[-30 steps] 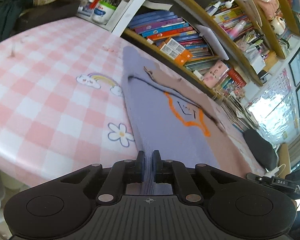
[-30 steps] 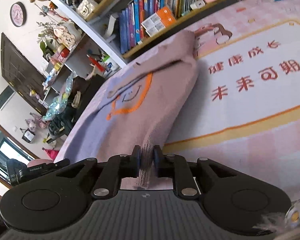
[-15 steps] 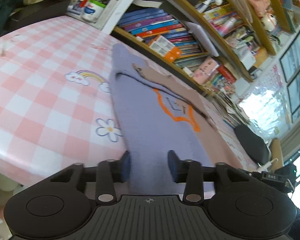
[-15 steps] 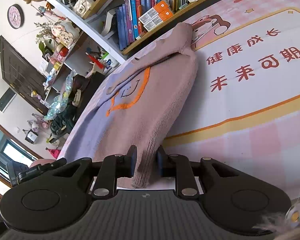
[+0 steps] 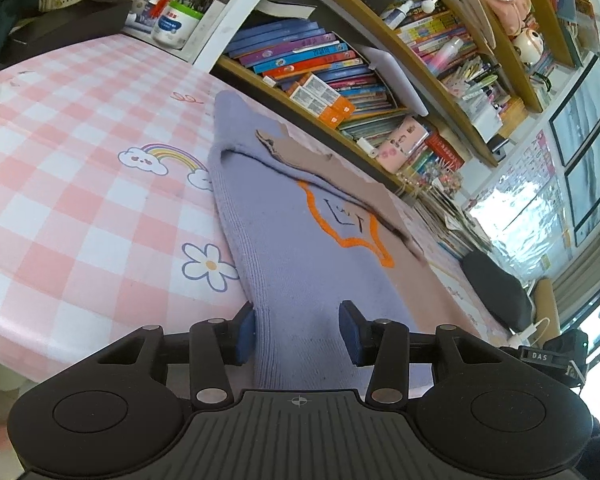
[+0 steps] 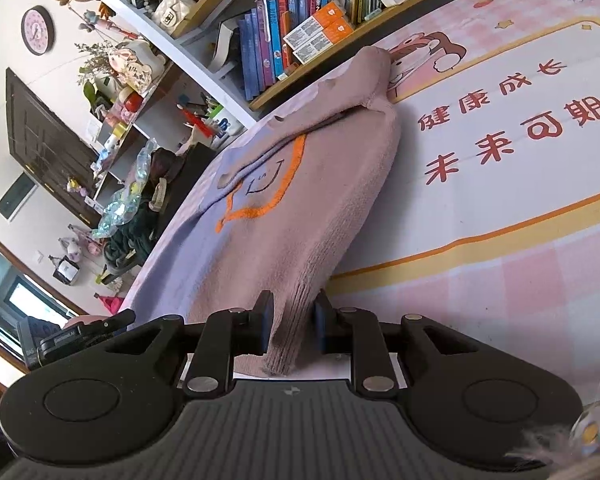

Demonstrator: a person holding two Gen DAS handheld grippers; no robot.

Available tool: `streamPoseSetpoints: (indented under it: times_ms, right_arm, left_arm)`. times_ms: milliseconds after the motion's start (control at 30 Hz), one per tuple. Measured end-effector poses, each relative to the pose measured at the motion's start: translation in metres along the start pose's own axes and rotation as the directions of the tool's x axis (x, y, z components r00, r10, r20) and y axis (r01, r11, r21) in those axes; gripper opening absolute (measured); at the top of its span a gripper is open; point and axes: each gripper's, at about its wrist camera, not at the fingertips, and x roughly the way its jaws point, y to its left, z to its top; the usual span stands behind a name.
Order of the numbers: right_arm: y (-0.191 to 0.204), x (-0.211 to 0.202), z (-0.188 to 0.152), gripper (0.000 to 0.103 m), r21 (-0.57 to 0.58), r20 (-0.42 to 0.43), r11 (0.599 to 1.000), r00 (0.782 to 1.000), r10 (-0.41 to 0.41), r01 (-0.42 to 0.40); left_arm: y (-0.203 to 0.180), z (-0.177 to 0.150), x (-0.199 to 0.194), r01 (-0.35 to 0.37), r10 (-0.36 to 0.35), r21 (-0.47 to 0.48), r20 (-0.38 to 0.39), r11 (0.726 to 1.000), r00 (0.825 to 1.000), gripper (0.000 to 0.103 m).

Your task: Fold clothes

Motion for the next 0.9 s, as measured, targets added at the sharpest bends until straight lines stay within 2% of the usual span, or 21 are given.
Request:
streamPoseSetpoints:
  times_ms: [467, 900]
  right_arm:
    - [0.0021, 0.0011, -0.0001, 0.020, -0.022, -0.004, 1.000, 1.000, -0.008, 0.008]
    - [0.0010, 0.0017, 0.0013, 0.020, -0.025, -0.008, 1.000, 1.000, -0.006, 0.006]
  left_arm:
    - [-0.0058, -0.0003, 0.0027, -0.018, 0.018, 0.044, -0.001, 0.999, 1.000, 0.043]
    - [-0.0016, 0.0018, 0.0033, 0.001, -0.001, 0.028, -0.002, 1.000, 1.000, 0.044]
